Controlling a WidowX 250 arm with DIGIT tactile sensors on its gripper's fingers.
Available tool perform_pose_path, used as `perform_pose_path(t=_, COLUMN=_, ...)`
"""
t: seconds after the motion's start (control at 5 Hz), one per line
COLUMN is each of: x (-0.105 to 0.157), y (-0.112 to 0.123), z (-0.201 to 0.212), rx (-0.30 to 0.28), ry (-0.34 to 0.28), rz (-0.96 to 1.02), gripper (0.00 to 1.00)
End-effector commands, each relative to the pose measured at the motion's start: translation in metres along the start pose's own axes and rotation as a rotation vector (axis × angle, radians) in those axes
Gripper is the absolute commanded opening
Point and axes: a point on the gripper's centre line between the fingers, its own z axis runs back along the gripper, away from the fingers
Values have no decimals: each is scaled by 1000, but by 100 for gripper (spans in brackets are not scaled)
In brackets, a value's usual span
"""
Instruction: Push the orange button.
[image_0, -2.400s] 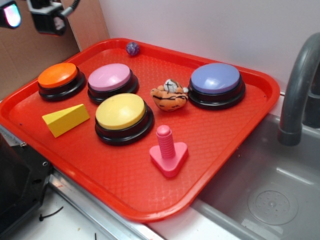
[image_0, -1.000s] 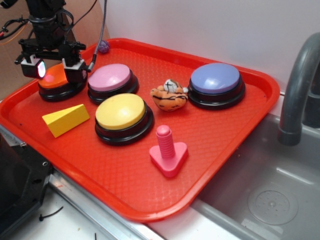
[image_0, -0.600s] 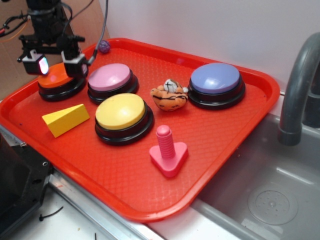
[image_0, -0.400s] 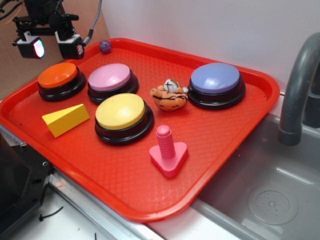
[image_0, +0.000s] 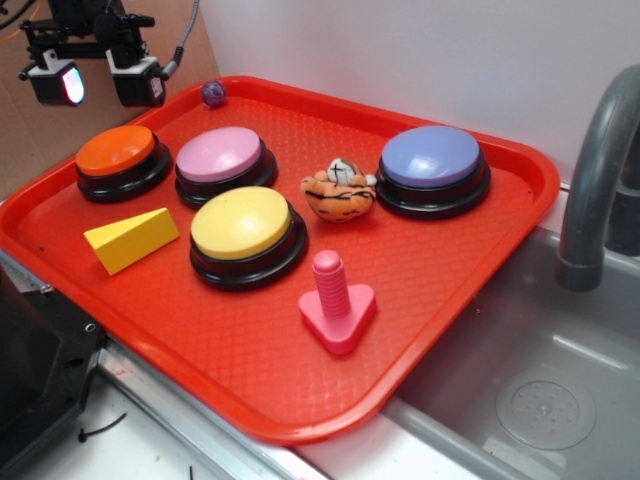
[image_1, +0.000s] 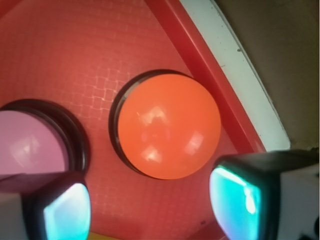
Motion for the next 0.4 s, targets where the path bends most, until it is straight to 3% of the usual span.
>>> perform_pose_path(t=0.0, x=3, y=3, z=38, rx=-12, ry=-103, rz=-10, gripper=100)
perform_pose_path(t=0.2, x=2, y=2, z=44, rx=0, ry=-116, rz=-19, gripper=100)
